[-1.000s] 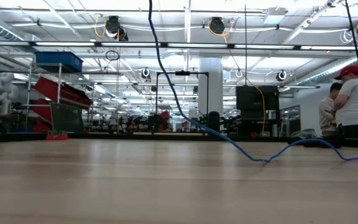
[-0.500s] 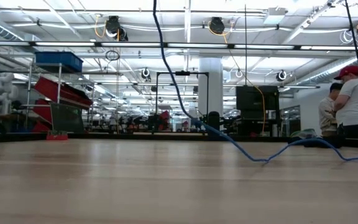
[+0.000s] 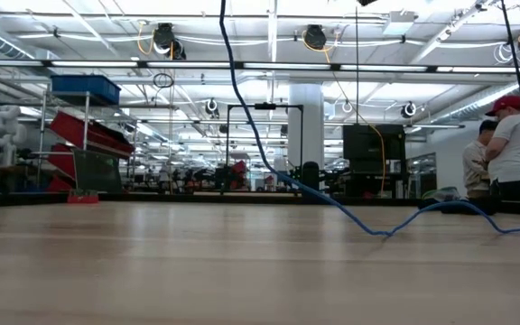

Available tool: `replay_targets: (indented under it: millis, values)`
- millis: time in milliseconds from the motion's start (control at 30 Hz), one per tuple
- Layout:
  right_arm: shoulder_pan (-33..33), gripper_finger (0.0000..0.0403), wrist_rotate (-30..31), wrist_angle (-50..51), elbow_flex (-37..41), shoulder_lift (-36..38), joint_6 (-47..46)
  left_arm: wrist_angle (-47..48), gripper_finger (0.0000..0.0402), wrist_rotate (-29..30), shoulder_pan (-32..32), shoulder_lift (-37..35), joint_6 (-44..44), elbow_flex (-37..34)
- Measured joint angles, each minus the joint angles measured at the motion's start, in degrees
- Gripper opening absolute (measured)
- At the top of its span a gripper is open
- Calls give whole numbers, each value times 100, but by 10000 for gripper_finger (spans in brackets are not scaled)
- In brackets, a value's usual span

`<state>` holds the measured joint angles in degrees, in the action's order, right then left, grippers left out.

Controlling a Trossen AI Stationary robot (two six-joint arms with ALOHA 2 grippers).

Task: Coil cords
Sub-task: Coil the blue wire onto a spool

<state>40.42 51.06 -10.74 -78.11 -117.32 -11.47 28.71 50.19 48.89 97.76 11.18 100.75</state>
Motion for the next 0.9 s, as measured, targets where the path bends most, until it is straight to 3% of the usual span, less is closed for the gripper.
replay_targets:
  millis: [267,467,667,900]
  values:
    - [-262,152,-274,208,0,0,-83,4,6,0,1,0,-4,0]
    - [-288,103,-304,574,0,0,-421,9,6,0,1,0,-9,0]
    - [-288,12,-298,575,0,0,-433,9,6,0,1,0,-9,0]
    - [-135,2,54,1046,0,-2,-1231,106,6,0,11,1,0,0]
